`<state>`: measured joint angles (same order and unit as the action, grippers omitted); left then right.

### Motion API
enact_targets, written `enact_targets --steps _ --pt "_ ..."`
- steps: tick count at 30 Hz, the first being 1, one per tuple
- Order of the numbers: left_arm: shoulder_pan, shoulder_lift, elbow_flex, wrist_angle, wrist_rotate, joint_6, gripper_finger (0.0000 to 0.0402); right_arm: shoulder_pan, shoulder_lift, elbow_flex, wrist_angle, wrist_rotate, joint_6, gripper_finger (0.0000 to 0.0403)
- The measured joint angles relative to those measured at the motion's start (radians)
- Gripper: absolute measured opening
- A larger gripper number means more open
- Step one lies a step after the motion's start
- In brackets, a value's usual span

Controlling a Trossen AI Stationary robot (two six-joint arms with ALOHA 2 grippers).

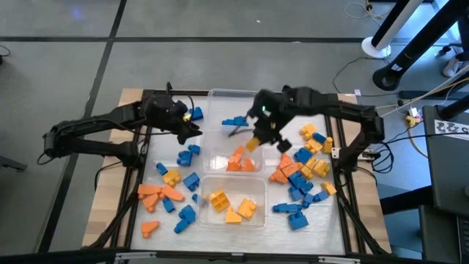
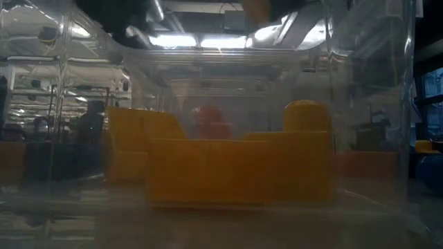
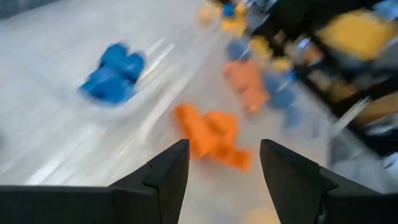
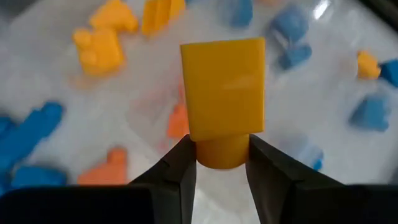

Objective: Sort blocks
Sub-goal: Put the yellow game piece into the bottom transparent bin

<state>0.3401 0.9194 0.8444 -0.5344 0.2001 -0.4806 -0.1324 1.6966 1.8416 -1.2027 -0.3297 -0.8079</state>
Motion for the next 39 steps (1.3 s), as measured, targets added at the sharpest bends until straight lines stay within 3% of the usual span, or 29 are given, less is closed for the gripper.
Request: enact_targets --steps 9,17,22,32,39 --pt "0.012 -0.001 0.0 -0.286 0.0 0.149 0.0186 0.235 0.017 -0.007 0.183 0.111 0.238 0.012" --pt "0.012 -0.001 0.0 -0.302 -0.001 0.148 0.0186 0.391 0.066 -0.006 0.241 0.129 0.323 0.012" --pt "0.011 -0.001 -0.003 -0.365 -0.005 0.068 0.0186 0.472 0.103 -0.006 0.294 0.131 0.36 0.012" --pt "0.011 0.001 -0.003 -0.461 -0.093 0.207 0.0186 0.545 0.191 -0.006 0.4 0.208 0.413 0.0122" --pt "-0.009 0.005 -0.003 -0.577 -0.091 0.193 0.0186 0.545 0.221 -0.005 0.392 0.209 0.444 0.0179"
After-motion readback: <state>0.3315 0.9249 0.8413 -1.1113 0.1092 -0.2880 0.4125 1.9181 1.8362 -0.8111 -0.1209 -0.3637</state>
